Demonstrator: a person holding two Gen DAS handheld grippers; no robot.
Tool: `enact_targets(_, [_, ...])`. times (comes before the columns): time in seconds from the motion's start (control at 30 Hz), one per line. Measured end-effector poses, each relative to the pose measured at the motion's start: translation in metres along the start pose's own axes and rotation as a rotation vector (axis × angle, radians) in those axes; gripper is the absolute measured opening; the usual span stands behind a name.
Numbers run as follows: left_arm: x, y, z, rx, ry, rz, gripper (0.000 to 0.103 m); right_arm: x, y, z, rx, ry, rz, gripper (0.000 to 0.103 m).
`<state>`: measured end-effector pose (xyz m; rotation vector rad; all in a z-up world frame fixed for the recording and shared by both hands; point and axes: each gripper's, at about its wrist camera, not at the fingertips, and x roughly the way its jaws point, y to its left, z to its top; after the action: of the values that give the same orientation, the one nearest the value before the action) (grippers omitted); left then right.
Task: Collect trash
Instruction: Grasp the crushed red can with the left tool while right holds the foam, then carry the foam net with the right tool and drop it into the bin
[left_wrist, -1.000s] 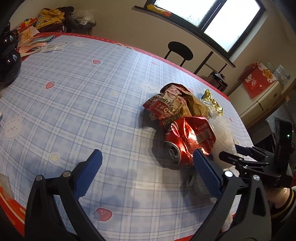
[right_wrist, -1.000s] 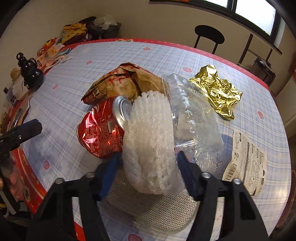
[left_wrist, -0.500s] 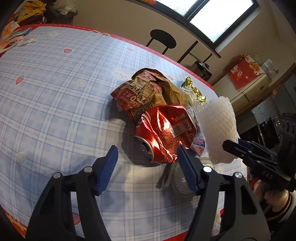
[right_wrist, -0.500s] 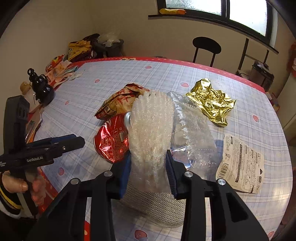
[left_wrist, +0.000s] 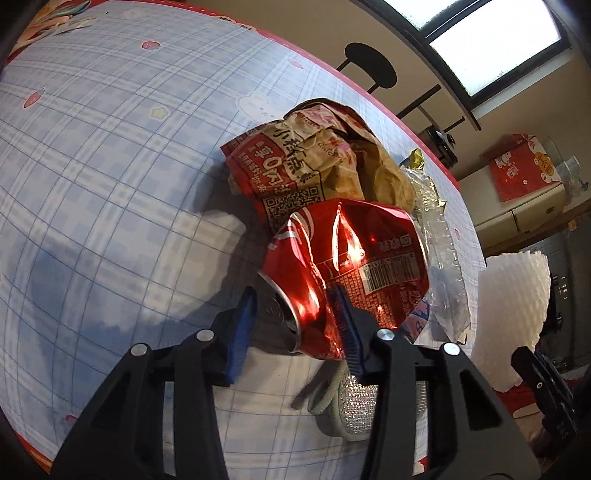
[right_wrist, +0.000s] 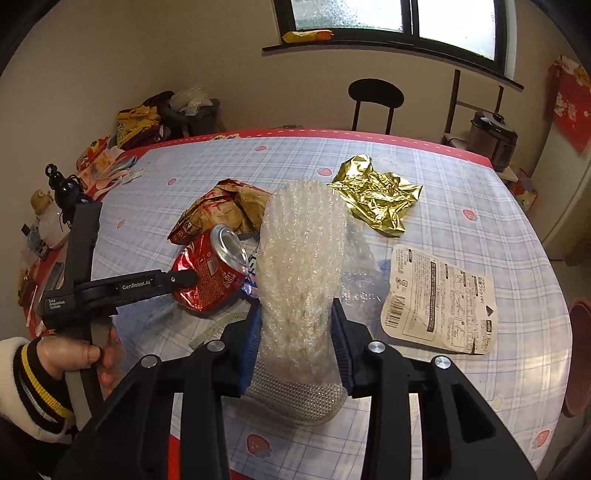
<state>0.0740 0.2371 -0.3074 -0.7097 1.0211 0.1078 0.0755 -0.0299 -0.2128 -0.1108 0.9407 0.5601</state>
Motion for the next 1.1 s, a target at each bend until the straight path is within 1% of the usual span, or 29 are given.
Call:
enact_targets(0.07, [0.002,-0.004,-0.001,-0.002,-0.008,-0.002,0.041,-0.004,-0.006,-0.003,0.017,-0.005,-0.003,0.036])
enact_targets(0.1, [0.003,-0.005,-0.001,-0.005,-0.010,0.004,0.037,-0.006,-0.009,-0.004,0.022,-0.009,-0.004,0.036])
enact_targets(0.13, [0.003,-0.006,-0.002,-0.010,-0.018,0.007,0.036,-0.008,-0.011,-0.005,0.027,-0.013,-0.003,0.036])
enact_targets(0.27, [-0.005,-0.006,-0.005,-0.027,-0.048,0.024,0.035,-0.019,-0.022,-0.010,0.043,-0.032,0.003,0.036])
enact_targets(0.37, [-0.018,-0.004,-0.009,-0.036,-0.075,0.031,0.033,-0.027,-0.033,-0.014,0.058,-0.051,0.015,0.036])
enact_targets(0.4, [-0.023,-0.005,-0.010,-0.035,-0.086,0.038,0.029,-0.029,-0.036,-0.014,0.062,-0.056,0.020,0.036])
enact_targets(0.6, [-0.063,-0.009,-0.026,-0.021,-0.148,0.076,0.028,-0.044,-0.058,-0.020,0.080,-0.083,0.065,0.036])
enact_targets(0.77, [-0.094,-0.028,-0.043,-0.007,-0.211,0.109,0.028,-0.060,-0.079,-0.027,0.078,-0.104,0.096,0.036])
enact_targets(0.97, [-0.129,-0.069,-0.062,0.051,-0.298,0.129,0.028,-0.085,-0.115,-0.036,0.090,-0.142,0.105,0.036])
enact_targets(1.1, [-0.140,-0.101,-0.072,0.086,-0.337,0.127,0.028,-0.100,-0.148,-0.044,0.119,-0.166,0.090,0.036])
